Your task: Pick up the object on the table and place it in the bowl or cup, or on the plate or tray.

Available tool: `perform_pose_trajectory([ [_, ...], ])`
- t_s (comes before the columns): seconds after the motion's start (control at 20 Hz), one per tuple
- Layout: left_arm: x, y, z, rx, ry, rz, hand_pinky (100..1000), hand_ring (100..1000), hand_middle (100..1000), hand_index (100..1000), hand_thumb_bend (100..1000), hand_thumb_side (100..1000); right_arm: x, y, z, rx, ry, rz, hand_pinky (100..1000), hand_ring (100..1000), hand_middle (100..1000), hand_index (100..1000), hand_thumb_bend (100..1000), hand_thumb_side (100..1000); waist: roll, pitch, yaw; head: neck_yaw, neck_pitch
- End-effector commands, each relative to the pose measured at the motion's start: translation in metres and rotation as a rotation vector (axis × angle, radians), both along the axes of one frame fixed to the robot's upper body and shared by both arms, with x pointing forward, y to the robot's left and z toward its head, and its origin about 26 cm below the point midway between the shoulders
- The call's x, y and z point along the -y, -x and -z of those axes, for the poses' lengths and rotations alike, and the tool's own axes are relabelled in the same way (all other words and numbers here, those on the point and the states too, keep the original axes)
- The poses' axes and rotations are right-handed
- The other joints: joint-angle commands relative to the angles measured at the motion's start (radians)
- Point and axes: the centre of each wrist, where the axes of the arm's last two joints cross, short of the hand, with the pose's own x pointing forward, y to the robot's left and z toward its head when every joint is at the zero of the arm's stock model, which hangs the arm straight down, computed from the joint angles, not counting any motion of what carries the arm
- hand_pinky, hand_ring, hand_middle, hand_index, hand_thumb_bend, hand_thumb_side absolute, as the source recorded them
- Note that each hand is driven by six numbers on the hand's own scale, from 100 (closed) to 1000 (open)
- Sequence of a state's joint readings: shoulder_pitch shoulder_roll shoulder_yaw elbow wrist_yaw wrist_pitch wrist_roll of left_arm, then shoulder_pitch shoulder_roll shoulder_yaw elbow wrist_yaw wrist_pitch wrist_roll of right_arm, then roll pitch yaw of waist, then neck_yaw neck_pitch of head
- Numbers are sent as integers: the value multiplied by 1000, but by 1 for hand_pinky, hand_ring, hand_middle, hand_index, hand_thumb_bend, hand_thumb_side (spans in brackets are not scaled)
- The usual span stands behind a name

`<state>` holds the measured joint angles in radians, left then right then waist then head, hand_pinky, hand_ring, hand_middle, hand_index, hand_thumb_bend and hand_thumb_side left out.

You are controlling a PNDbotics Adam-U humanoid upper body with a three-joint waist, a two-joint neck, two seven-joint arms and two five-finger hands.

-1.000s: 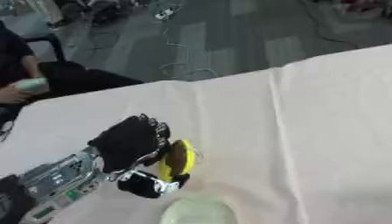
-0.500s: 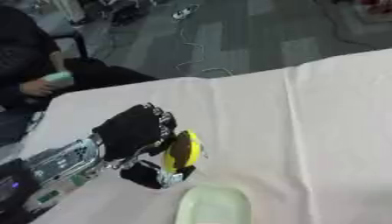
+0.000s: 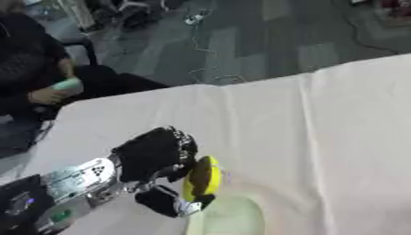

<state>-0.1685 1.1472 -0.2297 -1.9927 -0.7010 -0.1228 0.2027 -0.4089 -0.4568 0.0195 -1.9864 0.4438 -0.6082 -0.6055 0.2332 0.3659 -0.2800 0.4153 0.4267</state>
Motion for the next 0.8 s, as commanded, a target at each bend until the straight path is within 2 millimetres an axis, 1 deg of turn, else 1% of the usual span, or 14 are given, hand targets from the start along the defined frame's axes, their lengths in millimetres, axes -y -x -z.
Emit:
perform_pose_trajectory([
  [0.05,0,1,-7,-19,-27,22,100,100,100,160,184,778,7,3,-8,303,-170,-250,318,322,321,511,235,829,-7,-30,3,18,4],
  [0.1,1,1,-5,-31,-25,28,100,100,100,161,185,778,8,3,-8,303,-171,-249,320,321,321,512,237,828,-7,-33,3,19,3],
  [0.15,2,1,-4,-43,-22,34,100,100,100,161,237,781,9,4,-9,304,-171,-247,321,321,320,512,237,828,-7,-36,3,21,3],
  [0.2,2,1,-2,-57,-20,39,100,100,100,162,185,776,11,4,-10,304,-172,-245,323,321,320,512,237,828,-7,-38,3,23,3],
  [0.55,8,4,11,-172,22,61,100,100,100,165,188,773,21,5,-14,303,-178,-233,327,321,318,512,227,829,-7,-55,11,39,8],
  [0.8,11,4,16,-238,53,82,100,100,100,183,187,782,30,7,-17,302,-189,-225,332,320,317,514,228,830,-7,-71,5,43,5],
])
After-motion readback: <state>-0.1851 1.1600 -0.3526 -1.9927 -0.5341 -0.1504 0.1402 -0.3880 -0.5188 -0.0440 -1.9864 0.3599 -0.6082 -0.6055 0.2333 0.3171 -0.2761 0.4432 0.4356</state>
